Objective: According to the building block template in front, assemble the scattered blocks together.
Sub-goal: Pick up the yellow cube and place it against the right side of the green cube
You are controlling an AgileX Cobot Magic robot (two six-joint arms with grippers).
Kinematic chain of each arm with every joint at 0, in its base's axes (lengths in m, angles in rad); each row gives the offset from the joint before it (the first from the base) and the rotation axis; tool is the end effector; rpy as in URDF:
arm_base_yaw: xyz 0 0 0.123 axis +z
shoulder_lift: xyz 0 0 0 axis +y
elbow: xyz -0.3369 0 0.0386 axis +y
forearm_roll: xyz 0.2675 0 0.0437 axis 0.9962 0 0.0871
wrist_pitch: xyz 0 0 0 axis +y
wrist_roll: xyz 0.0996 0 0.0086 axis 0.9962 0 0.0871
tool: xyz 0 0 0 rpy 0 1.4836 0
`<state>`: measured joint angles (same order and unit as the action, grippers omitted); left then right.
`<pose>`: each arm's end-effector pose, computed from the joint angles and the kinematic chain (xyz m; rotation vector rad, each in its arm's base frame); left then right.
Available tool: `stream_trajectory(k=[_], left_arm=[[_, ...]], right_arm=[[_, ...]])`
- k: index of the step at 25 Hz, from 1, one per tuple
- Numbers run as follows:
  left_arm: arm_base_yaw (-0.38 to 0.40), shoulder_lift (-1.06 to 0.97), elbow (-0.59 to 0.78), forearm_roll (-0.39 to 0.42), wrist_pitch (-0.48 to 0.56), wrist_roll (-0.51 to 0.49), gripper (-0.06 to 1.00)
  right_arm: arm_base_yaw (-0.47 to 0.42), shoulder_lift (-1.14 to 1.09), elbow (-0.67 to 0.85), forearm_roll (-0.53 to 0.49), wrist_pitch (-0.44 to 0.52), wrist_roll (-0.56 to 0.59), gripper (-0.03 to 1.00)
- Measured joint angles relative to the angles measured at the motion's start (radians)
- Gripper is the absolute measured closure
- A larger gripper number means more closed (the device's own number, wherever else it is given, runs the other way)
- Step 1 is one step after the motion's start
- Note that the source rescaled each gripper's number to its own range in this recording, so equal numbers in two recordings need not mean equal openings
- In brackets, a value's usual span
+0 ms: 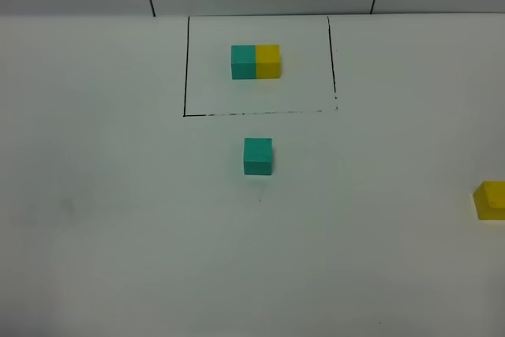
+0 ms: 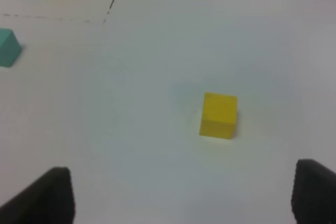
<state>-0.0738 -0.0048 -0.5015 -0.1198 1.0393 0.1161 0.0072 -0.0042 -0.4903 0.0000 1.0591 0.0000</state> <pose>-0.0352 -0.0077 0.2852 0.1952 2.0033 -0.1158 -0.0336 -0.0002 0.2796 -0.0074 2.0482 0.0045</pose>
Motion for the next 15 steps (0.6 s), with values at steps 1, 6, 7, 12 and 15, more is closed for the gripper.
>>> stream_trajectory(k=[1,6,7,12,15], left_arm=[[0.0,0.0,0.0,0.0,0.0,0.0,0.26],[0.0,0.0,0.0,0.0,0.0,0.0,0.26],[0.0,0.0,0.0,0.0,0.0,0.0,0.26],[0.026,0.0,0.0,0.0,0.001,0.0,0.26],[0.071,0.0,0.0,-0.001,0.001,0.0,0.26]], right_arm=[[0.0,0.0,0.0,0.0,0.0,0.0,0.08],[0.0,0.0,0.0,0.0,0.0,0.0,0.08],[0.0,0.0,0.0,0.0,0.0,0.0,0.08],[0.0,0.0,0.0,0.0,0.0,0.0,0.08],[0.0,0.0,0.0,0.0,0.0,0.0,0.08]])
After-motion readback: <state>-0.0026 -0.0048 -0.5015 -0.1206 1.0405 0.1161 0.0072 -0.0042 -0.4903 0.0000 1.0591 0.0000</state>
